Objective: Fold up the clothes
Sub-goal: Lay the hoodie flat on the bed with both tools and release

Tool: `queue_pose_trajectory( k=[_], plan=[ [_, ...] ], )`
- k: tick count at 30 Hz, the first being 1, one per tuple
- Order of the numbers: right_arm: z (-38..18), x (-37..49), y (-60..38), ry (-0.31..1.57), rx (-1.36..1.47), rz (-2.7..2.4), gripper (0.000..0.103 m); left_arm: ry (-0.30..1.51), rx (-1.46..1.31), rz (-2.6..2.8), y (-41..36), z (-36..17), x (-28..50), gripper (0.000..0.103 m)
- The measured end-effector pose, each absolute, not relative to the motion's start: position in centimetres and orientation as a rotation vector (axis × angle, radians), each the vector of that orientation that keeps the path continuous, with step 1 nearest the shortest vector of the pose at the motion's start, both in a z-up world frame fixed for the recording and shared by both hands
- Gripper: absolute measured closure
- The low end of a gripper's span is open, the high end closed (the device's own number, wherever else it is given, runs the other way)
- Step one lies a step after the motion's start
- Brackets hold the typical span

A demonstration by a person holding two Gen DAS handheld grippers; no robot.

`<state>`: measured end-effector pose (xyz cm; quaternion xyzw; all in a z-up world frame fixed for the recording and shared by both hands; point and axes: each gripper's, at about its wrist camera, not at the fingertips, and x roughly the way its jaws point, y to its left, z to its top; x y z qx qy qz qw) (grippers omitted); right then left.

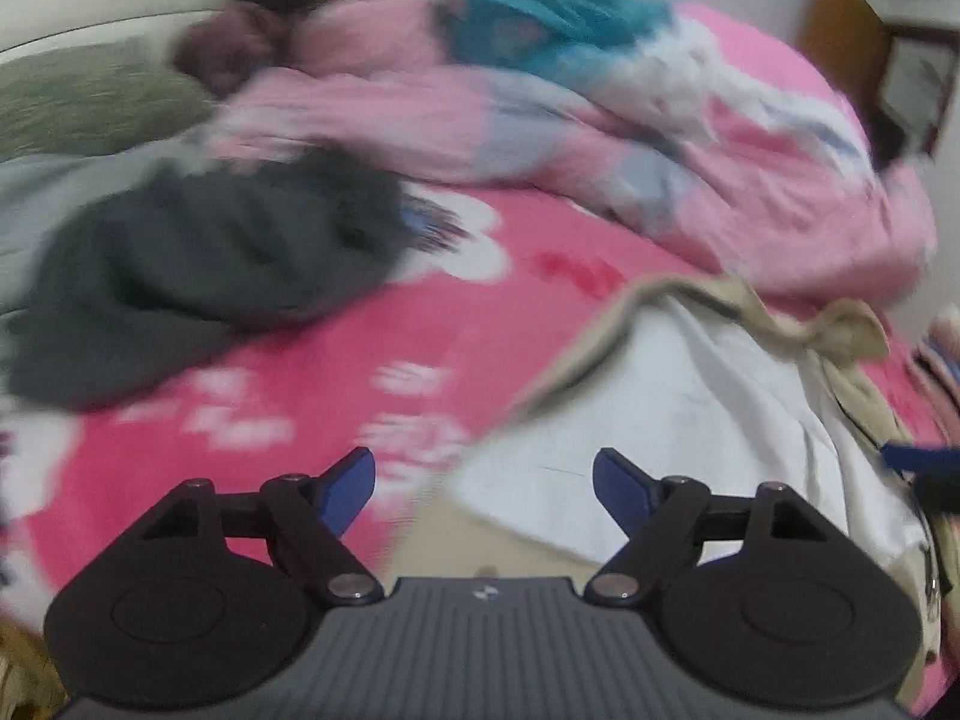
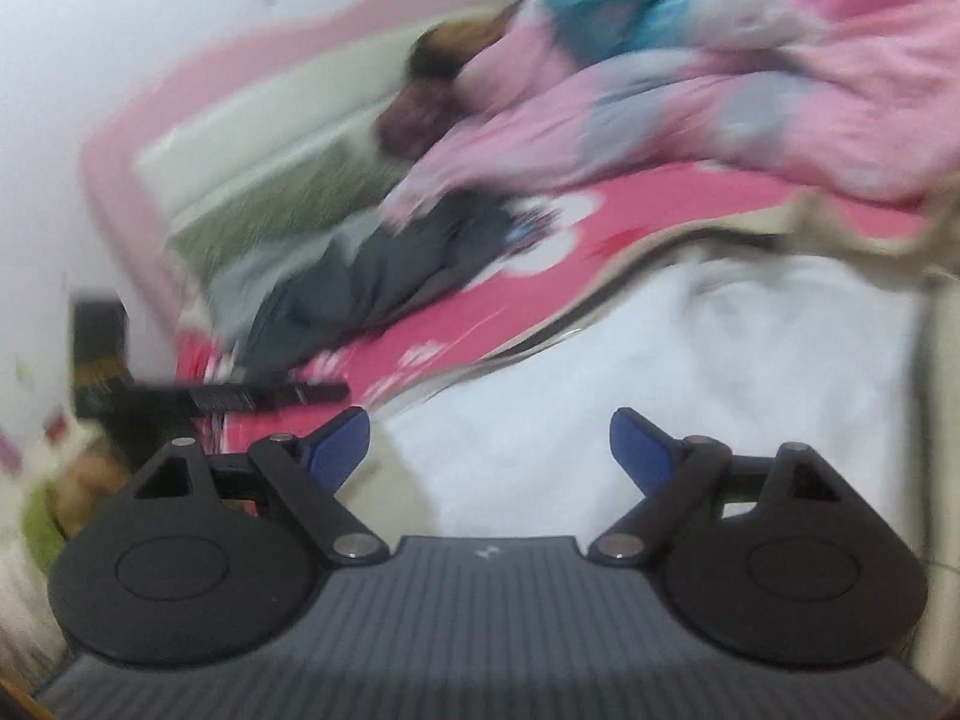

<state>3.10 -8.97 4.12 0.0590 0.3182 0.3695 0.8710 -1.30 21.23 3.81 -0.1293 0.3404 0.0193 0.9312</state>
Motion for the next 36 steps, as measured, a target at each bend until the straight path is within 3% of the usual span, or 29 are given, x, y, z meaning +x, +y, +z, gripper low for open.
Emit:
queue_pose_trajectory(
  k=[6, 11, 12, 13, 14, 16, 17, 26, 36],
  plan=[
    [2.8, 2.1, 2.4, 0.667, -0.103, 0.952, 0.016, 0.549, -0.269, 0.252, 30.2, 9.4, -7.1, 0.021],
    [-0.6, -0.3, 10.5, 0.643, -0.366, 1.044, 0.017, 0.566, -0.265, 0.303, 32.7, 8.3, -8.4, 0.020],
    [-1.7, -0.3, 11.3, 0.657, -0.411, 1.025, 0.023, 0.571, -0.276, 0.284, 32.6, 7.5, -8.5, 0.020],
    [-2.8, -0.4, 12.0, 0.671, -0.456, 1.006, 0.036, 0.576, -0.286, 0.264, 32.5, 6.7, -8.6, 0.020],
    [-3.8, -0.4, 12.7, 0.686, -0.494, 0.988, 0.063, 0.579, -0.299, 0.237, 32.1, 6.1, -8.4, 0.021],
    [-3.7, 0.8, 11.5, 0.731, -0.377, 0.989, 0.079, 0.574, -0.319, 0.179, 31.4, 4.8, -8.3, 0.021],
    [-3.0, 1.5, 10.4, 0.762, -0.295, 0.997, 0.100, 0.568, -0.327, 0.148, 31.0, 4.2, -8.4, 0.021],
    [5.2, 1.6, -9.7, 0.508, 0.381, 0.714, 0.099, 0.647, -0.258, -0.261, 24.3, 1.2, -6.6, 0.015],
    [6.1, -4.6, -25.0, 0.198, 0.610, 0.512, 0.099, 0.829, 0.025, -0.401, 14.2, -3.1, -2.9, 0.015]
  ],
)
